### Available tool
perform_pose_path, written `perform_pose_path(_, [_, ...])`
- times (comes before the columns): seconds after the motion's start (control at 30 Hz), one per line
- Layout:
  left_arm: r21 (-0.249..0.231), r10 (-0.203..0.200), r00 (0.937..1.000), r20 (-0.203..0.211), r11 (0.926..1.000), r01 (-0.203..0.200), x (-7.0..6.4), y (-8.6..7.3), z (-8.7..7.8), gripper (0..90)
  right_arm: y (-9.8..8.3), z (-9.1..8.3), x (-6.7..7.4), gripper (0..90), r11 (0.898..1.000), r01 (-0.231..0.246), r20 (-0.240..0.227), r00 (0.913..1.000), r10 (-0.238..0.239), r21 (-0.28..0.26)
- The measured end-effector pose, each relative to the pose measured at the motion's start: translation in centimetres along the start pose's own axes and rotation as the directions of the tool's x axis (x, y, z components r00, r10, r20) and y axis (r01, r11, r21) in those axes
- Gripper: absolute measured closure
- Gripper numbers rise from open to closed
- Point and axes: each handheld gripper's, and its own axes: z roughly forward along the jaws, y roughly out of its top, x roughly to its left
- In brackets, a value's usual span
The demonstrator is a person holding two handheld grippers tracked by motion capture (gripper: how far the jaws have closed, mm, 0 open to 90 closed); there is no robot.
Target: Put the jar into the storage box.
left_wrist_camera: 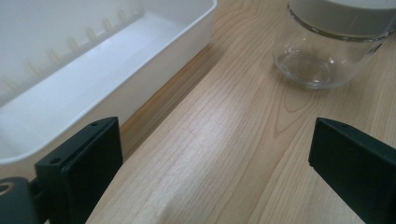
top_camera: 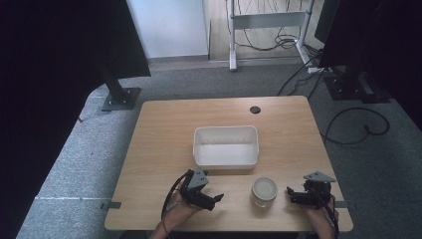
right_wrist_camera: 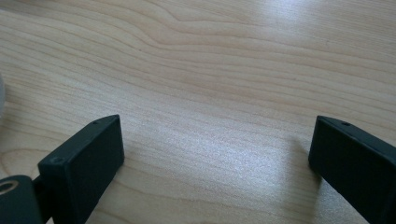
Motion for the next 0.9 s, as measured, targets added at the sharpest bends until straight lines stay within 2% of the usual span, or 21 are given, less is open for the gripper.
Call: perform_pose_path(0.9, [-0.007, 0.053, 0.9967, 0.062, 0.9986, -0.053, -2.0, 3.2, 3.0, 2.6, 0.0, 0.0, 0.0, 2.9, 1.0, 0.003, -0.002, 1.0, -0.003, 0.0])
